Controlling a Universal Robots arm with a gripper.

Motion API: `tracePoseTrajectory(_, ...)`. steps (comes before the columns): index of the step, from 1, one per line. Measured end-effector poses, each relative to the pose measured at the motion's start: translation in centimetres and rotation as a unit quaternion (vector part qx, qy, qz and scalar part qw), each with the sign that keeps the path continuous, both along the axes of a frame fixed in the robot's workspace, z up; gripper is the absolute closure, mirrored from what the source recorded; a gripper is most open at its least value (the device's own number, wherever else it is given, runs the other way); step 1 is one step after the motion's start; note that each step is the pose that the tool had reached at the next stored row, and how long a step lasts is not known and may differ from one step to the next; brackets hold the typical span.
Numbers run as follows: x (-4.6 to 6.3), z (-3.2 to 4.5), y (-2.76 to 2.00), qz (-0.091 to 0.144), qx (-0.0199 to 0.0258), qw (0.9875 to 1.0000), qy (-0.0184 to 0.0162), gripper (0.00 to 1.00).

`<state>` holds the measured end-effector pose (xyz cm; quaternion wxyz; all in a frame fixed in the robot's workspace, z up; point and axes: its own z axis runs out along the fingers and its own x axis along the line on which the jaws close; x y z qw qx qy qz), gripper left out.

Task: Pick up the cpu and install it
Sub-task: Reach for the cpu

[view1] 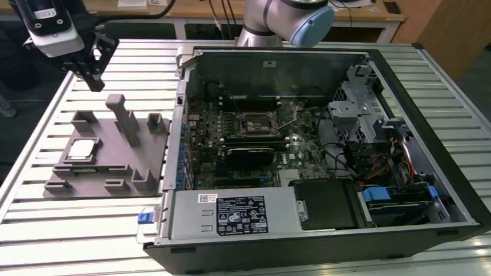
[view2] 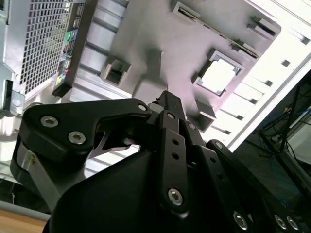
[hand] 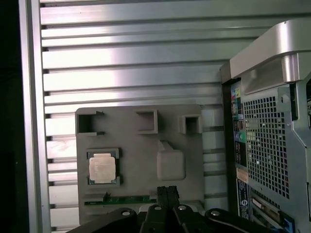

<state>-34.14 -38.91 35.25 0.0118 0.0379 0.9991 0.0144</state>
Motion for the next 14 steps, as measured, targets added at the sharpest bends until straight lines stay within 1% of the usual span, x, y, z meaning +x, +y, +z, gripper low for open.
tracePoseTrajectory(5,-1.0,-0.49,-0.08,0.000,0.0001,1.0000,-0.0001,0.89)
tracePoseTrajectory(14,-2.7,-1.08,-0.25,0.000,0.0000,1.0000,0.0000,0.89)
